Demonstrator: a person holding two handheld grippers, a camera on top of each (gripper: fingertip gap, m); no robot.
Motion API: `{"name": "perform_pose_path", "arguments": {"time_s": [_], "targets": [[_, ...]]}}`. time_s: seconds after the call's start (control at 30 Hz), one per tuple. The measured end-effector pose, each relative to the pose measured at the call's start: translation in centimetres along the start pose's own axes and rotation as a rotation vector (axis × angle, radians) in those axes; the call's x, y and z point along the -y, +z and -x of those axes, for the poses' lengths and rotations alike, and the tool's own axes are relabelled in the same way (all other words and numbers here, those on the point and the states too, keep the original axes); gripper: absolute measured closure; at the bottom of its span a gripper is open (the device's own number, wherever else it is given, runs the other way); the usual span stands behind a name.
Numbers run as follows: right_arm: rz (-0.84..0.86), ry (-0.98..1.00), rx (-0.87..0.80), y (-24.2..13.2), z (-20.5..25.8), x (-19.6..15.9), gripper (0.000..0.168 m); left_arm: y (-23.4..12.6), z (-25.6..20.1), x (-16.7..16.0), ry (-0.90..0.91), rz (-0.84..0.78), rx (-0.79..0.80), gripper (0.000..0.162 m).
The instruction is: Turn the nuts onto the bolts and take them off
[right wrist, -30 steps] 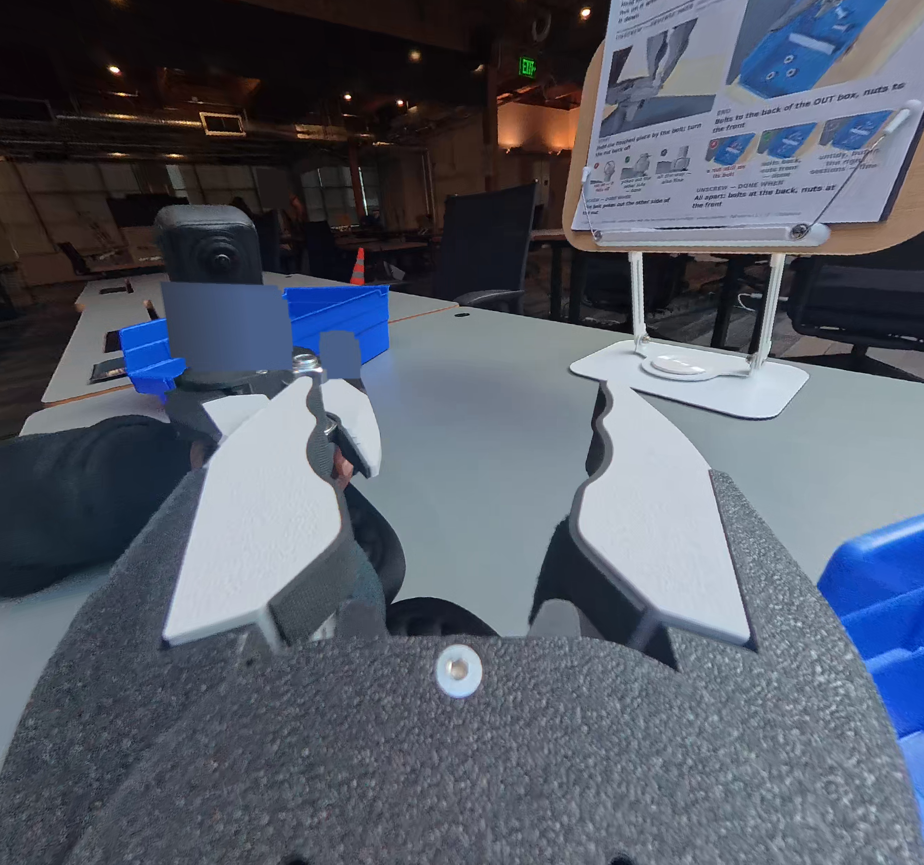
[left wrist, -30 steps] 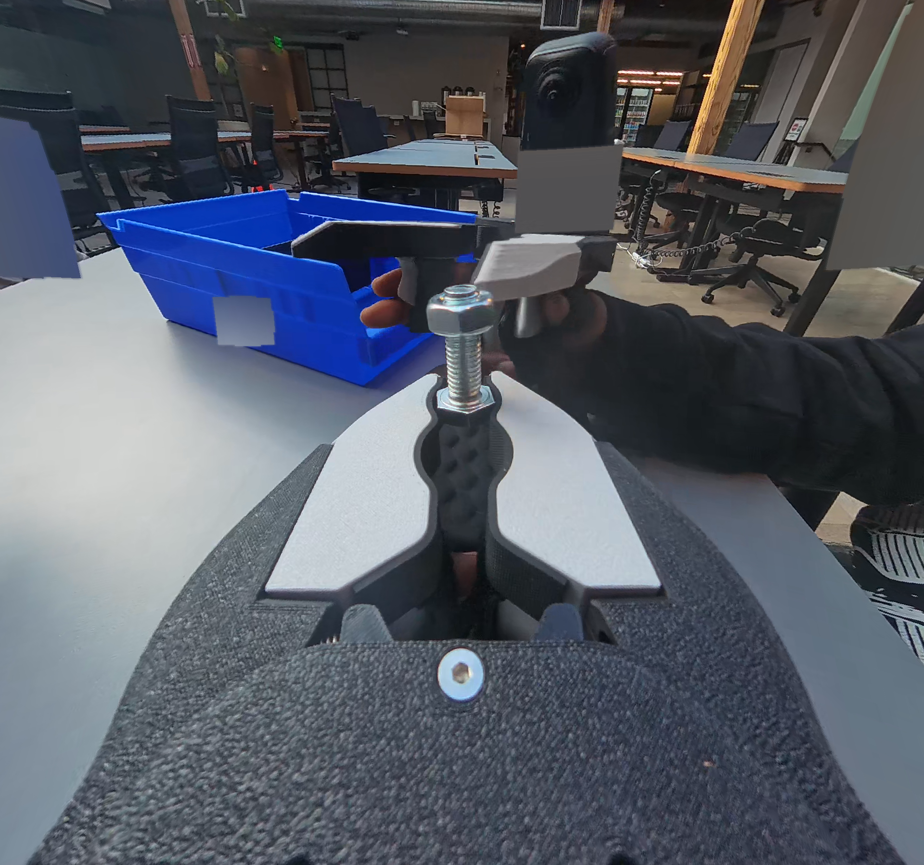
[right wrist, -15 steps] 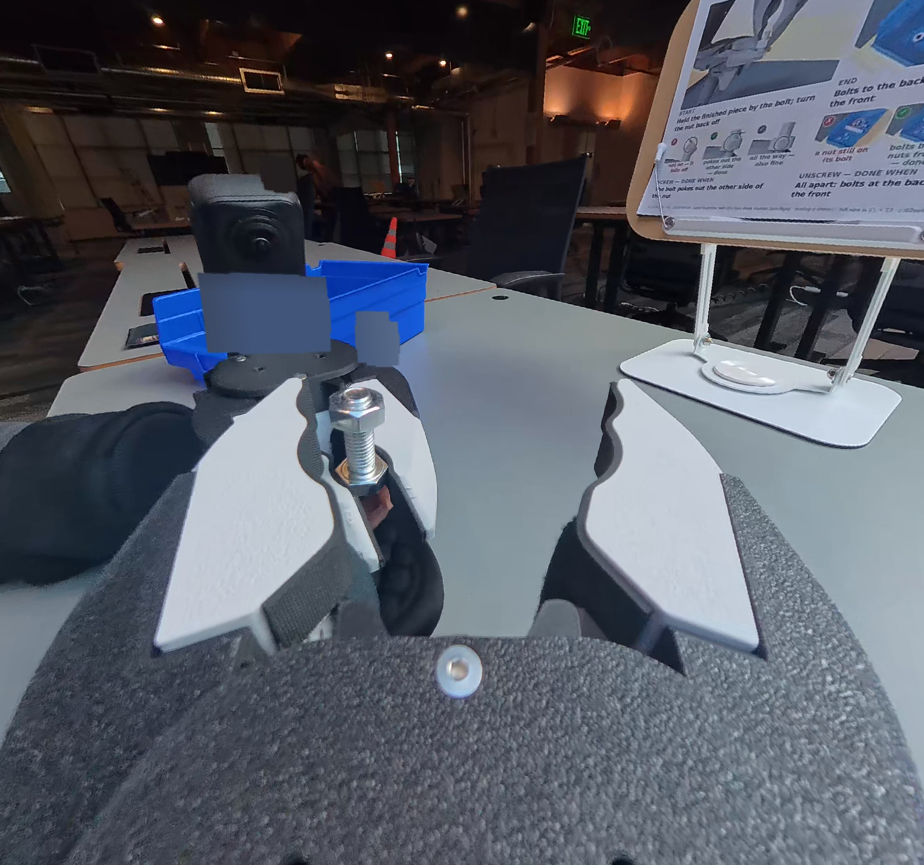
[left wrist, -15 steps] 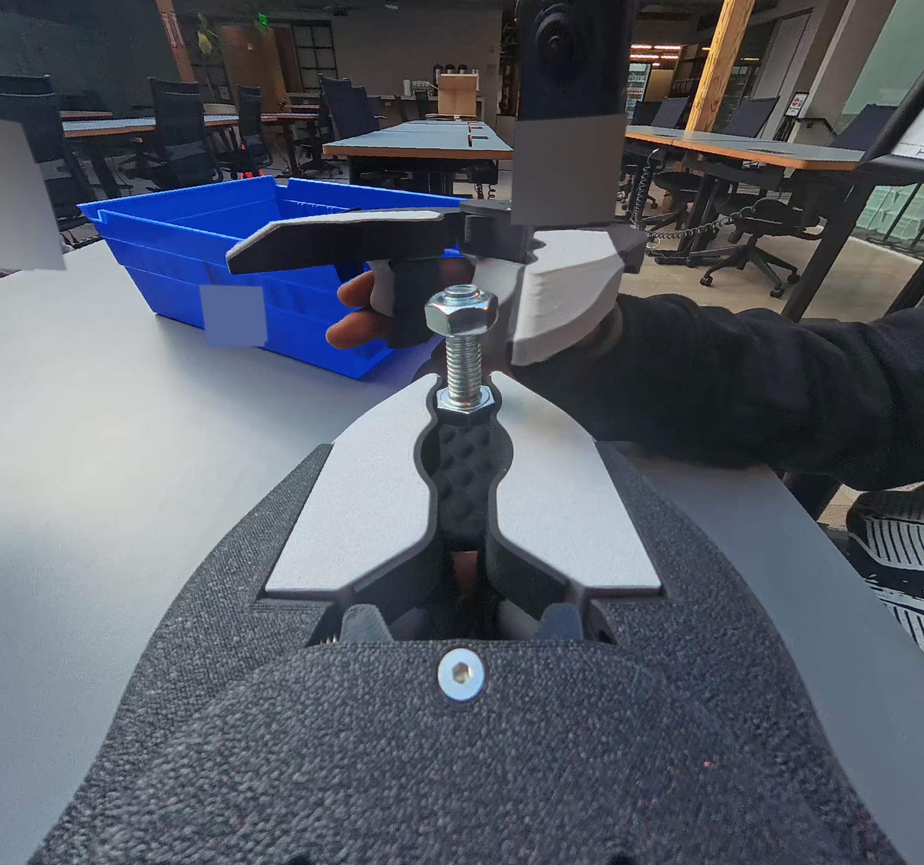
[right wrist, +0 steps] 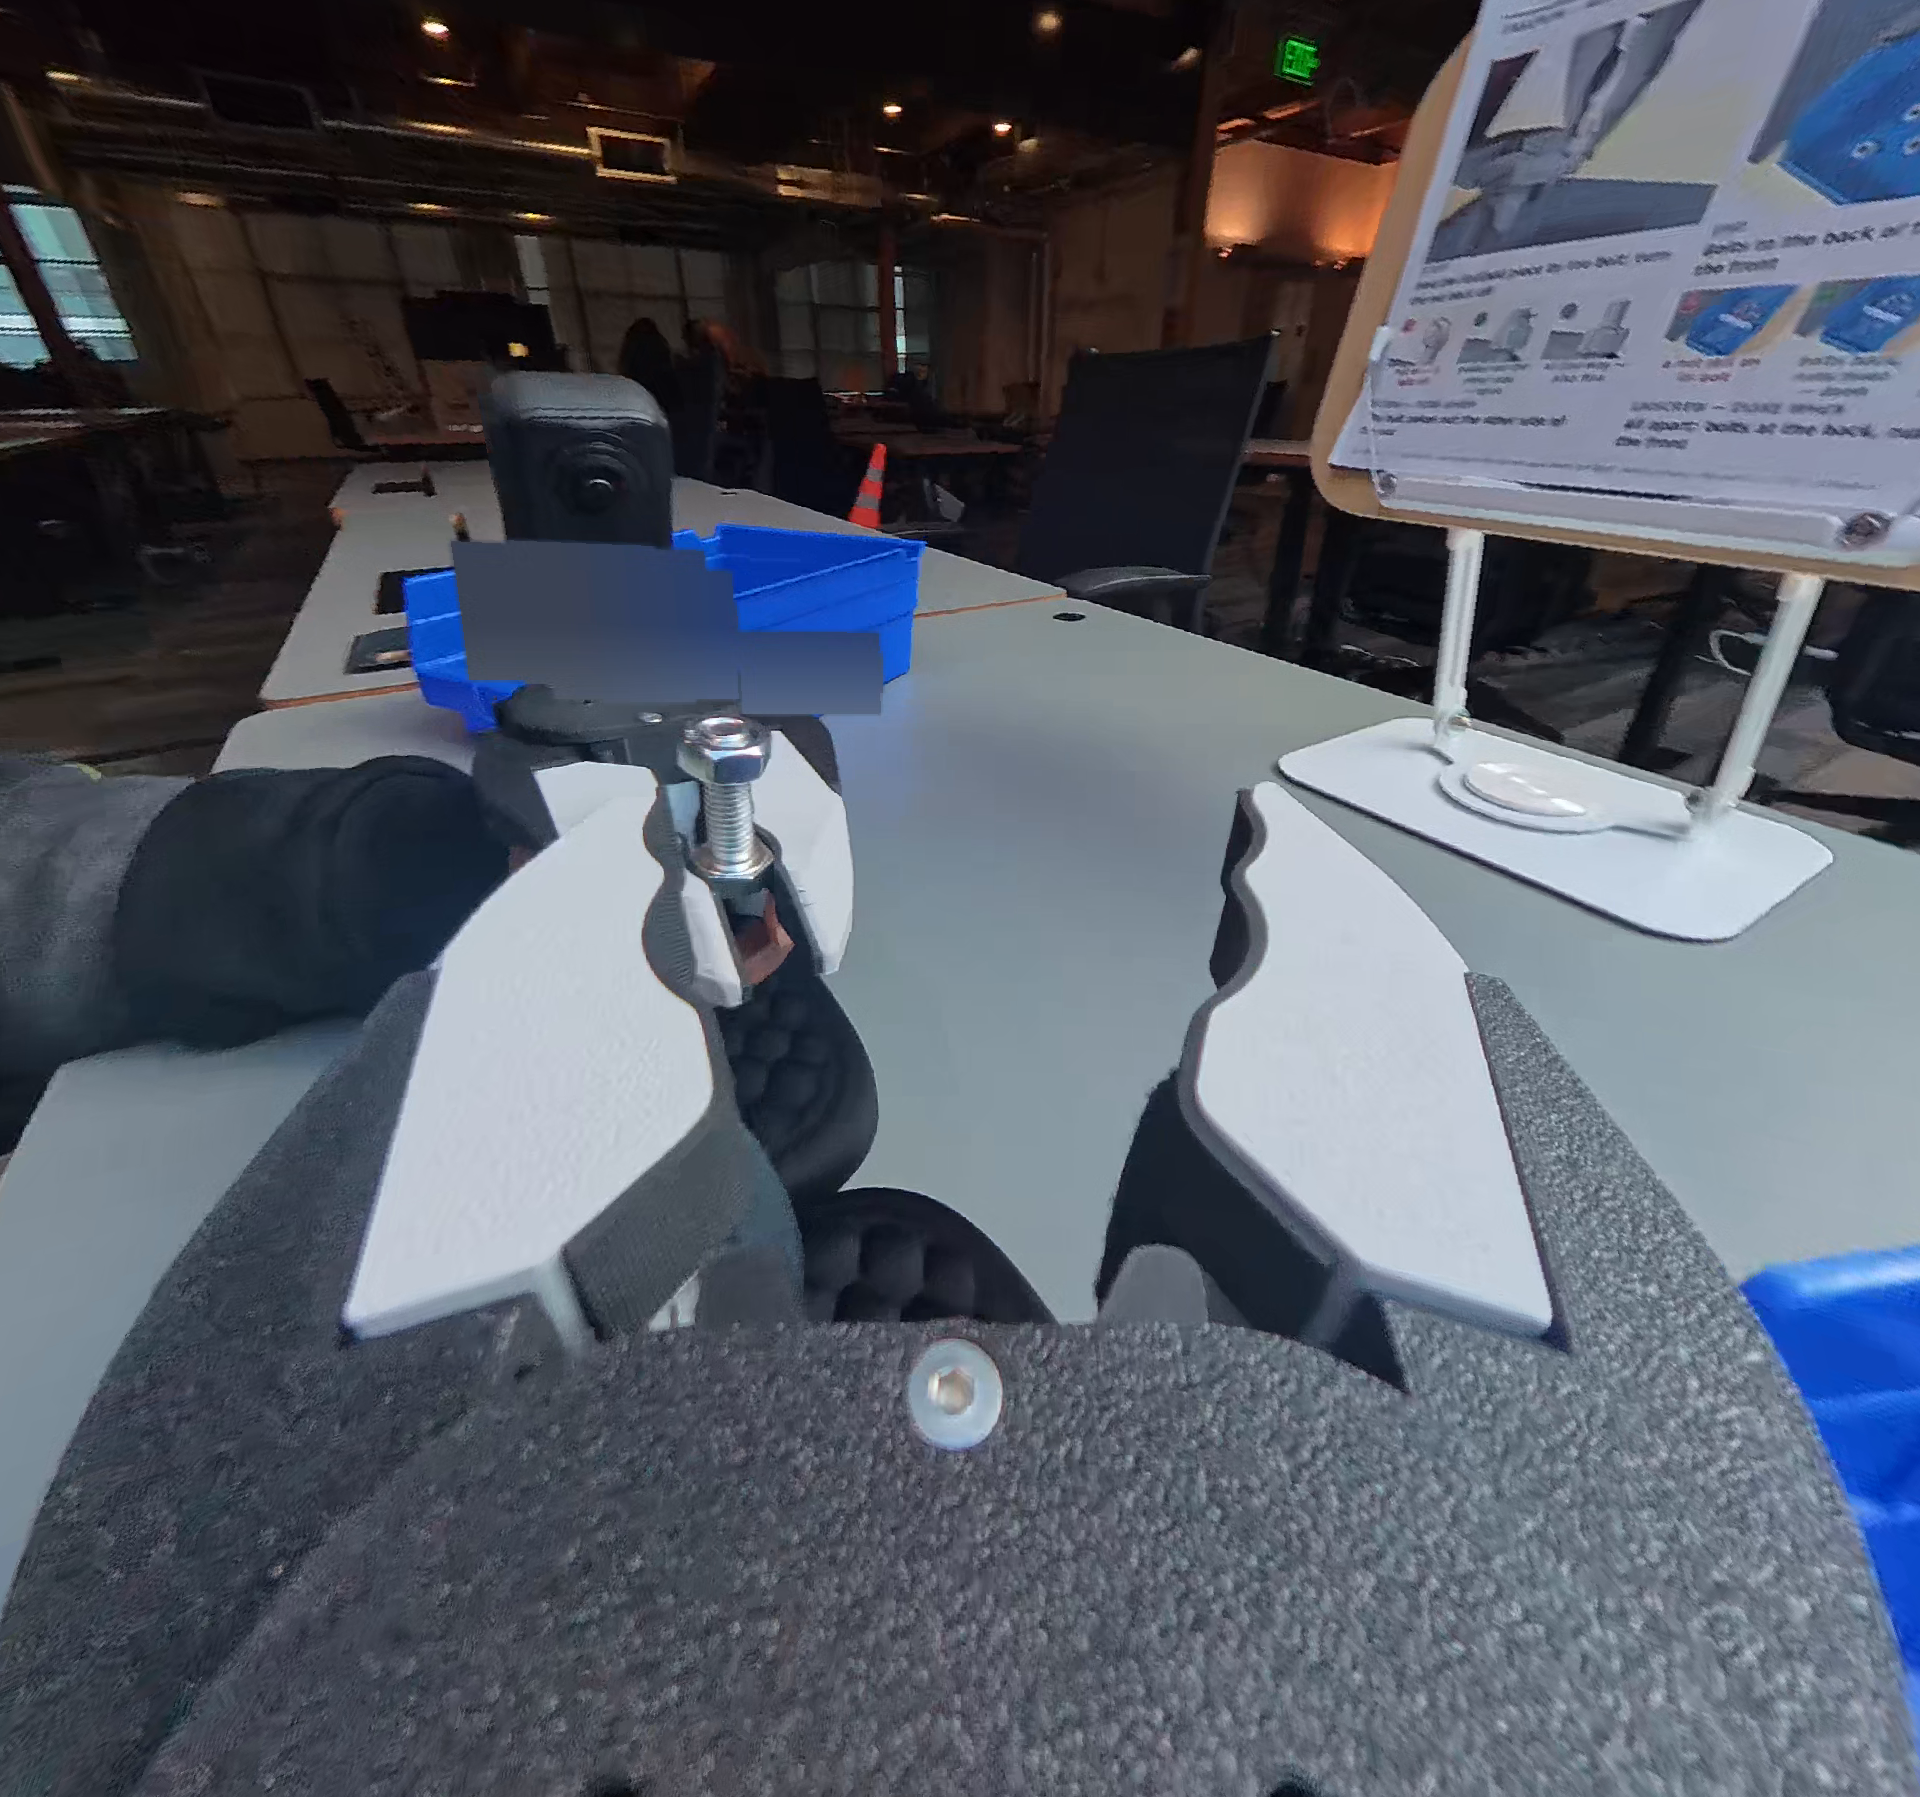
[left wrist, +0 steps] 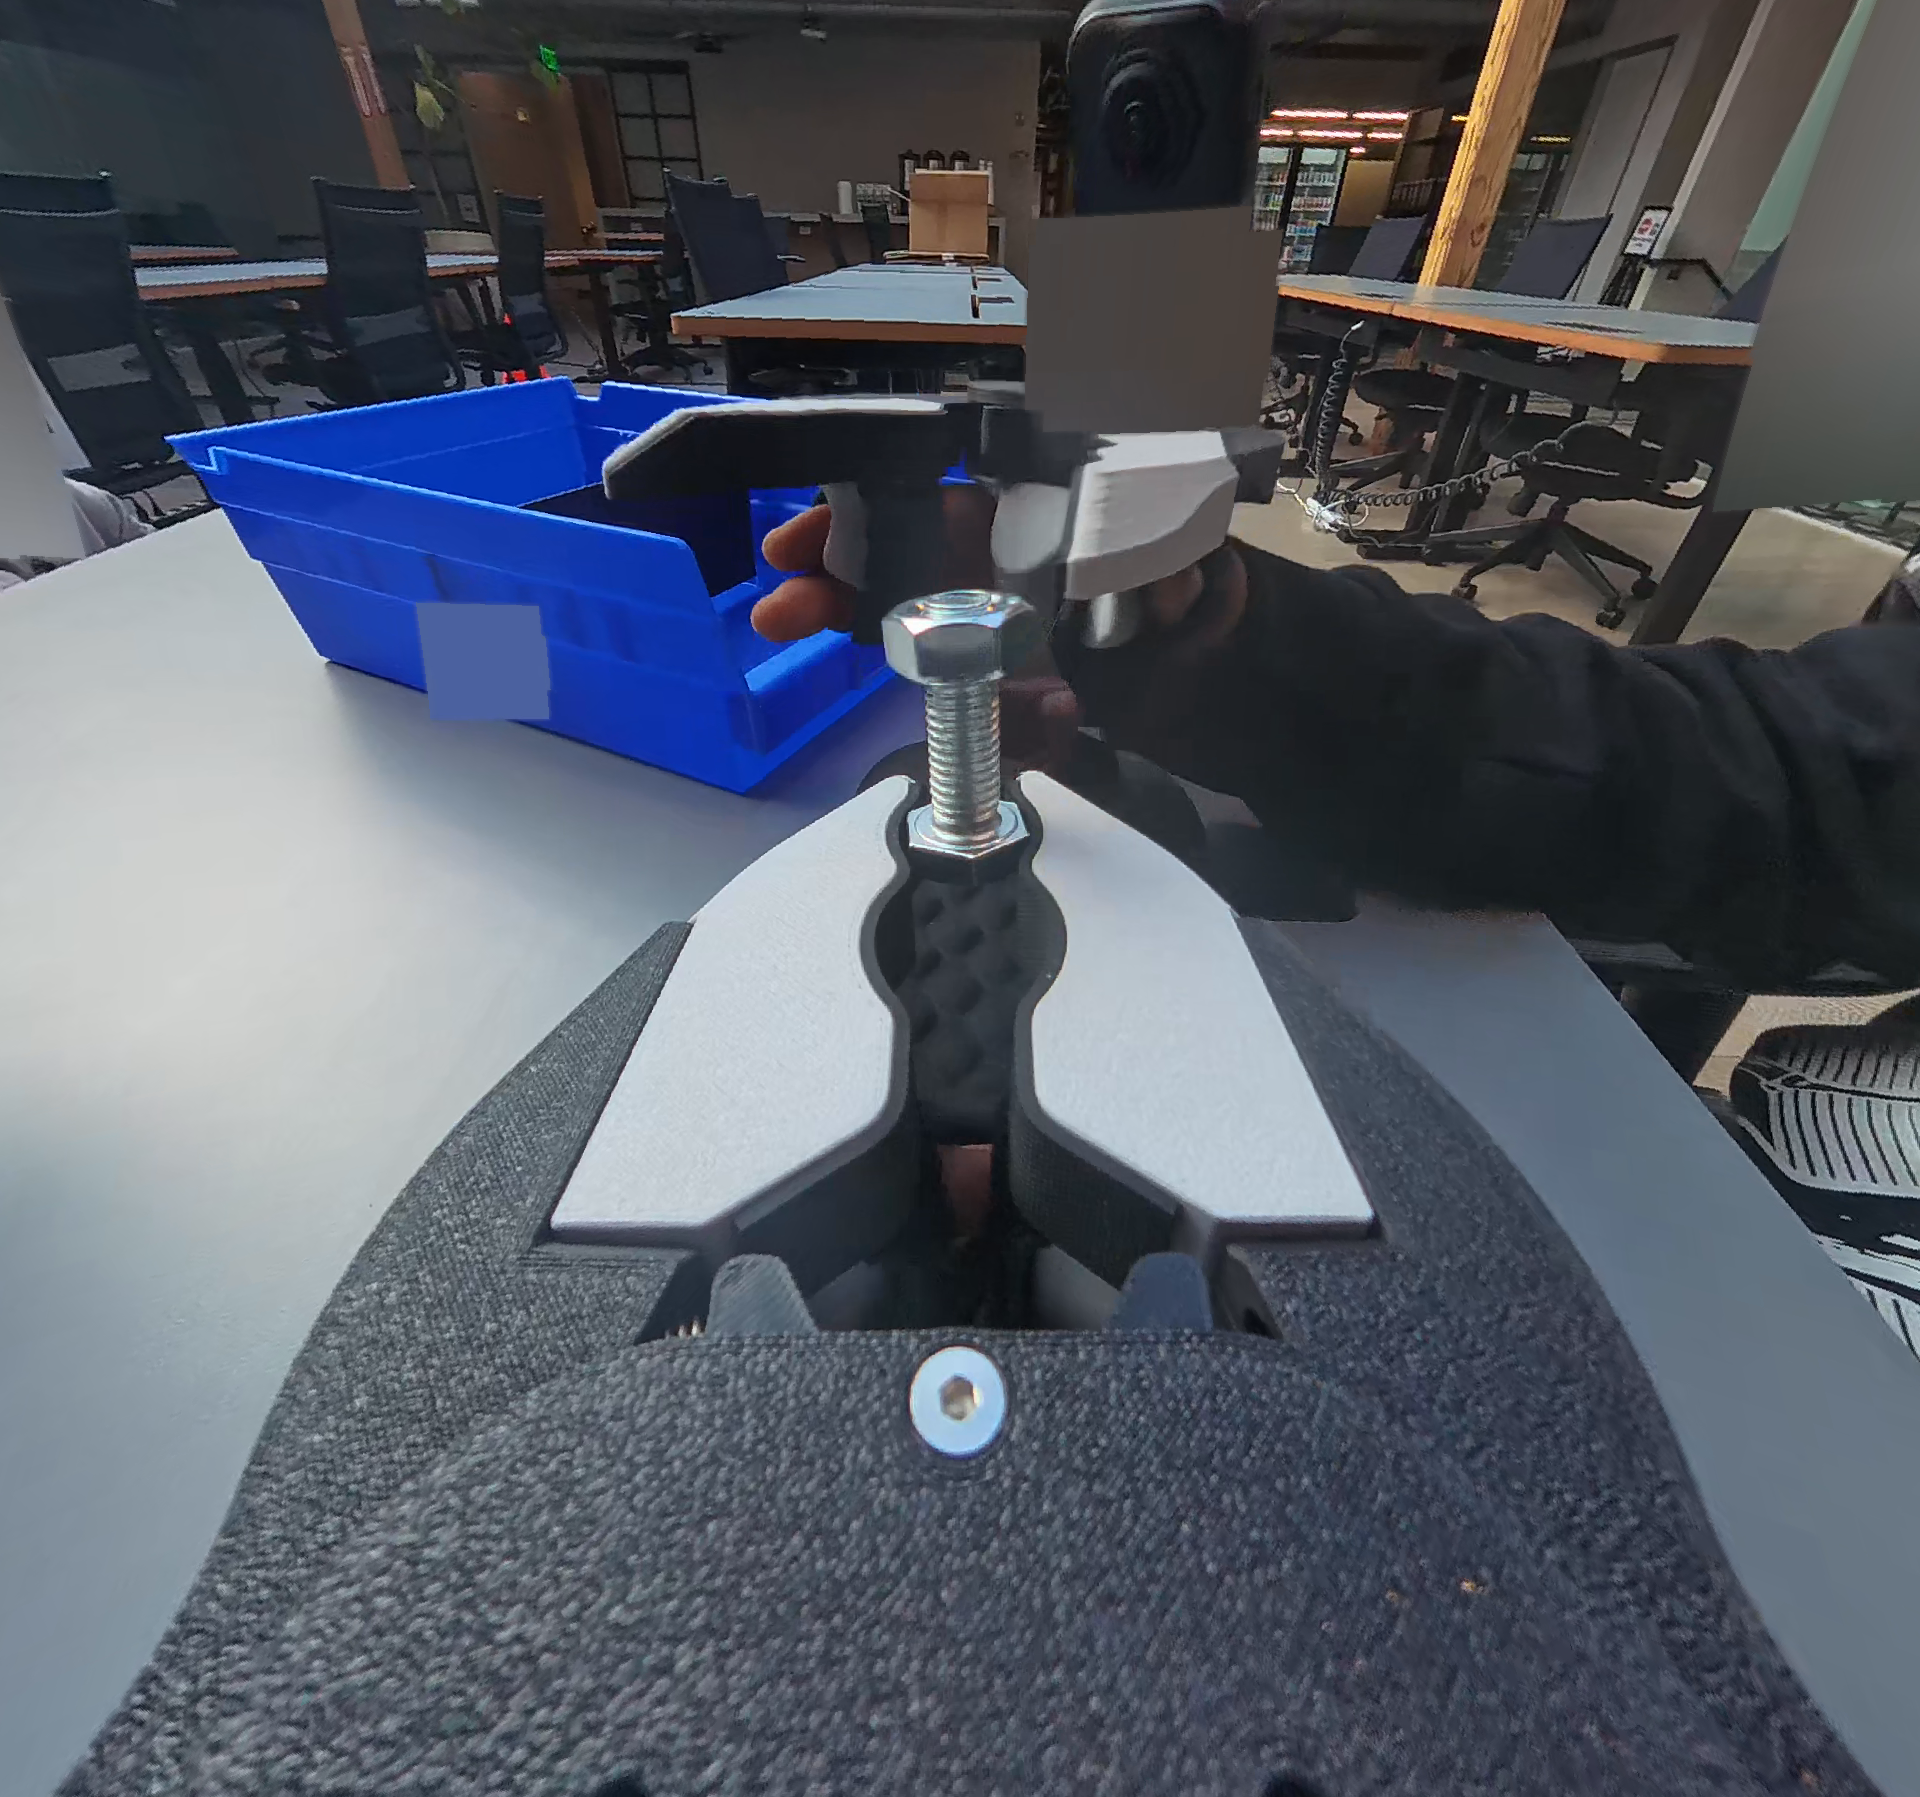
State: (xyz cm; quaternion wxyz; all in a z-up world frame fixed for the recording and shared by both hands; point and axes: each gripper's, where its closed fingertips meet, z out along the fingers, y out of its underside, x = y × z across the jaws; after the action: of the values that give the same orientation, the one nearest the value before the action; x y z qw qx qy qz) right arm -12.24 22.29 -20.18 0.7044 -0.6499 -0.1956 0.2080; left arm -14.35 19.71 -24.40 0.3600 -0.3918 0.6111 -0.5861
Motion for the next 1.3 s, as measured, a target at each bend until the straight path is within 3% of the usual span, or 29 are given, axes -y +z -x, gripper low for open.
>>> {"name": "perform_pose_path", "arguments": {"time_s": [0.23, 0.37, 0.5, 0.73, 0.93, 1.03, 1.17, 1.3], "targets": [[-0.034, -0.004, 0.333, 4.1, 2.4, 2.8, 0.041, -0.1, 0.3, 0.2, -0.002, -0.010, 0.022, 0.148], [-0.121, 0.034, 0.279, 4.3, 2.0, 2.3, 0.036, -0.3, 0.6, 0.4, -0.023, -0.029, 0.037, 0.148], [-0.108, 0.011, 0.158, 4.0, 0.6, 1.5, 0.043, -0.2, 0.7, 0.3, -0.024, -0.019, 0.044, 0.148], [0.002, 0.017, 0.141, 5.4, 1.0, -0.6, 0.054, -0.2, 0.5, 0.2, -0.019, -0.019, 0.033, 0.148], [0.022, 0.065, 0.175, 4.1, -0.2, -0.7, 0.054, -0.4, 0.5, 0.5, -0.029, -0.037, 0.022, 0.148], [0.008, 0.045, 0.172, 3.2, -1.0, -0.3, 0.071, -0.6, 0.5, 0.7, -0.037, -0.055, 0.018, 0.148], [-0.040, 0.053, 0.236, 3.1, 0.3, 0.7, 0.058, -0.4, 0.3, 0.5, -0.022, -0.041, 0.017, 0.148], [-0.007, 0.018, 0.174, 4.9, 1.0, -0.4, 0.052, -0.4, 0.3, 0.4, -0.016, -0.034, 0.020, 0.148]]}}
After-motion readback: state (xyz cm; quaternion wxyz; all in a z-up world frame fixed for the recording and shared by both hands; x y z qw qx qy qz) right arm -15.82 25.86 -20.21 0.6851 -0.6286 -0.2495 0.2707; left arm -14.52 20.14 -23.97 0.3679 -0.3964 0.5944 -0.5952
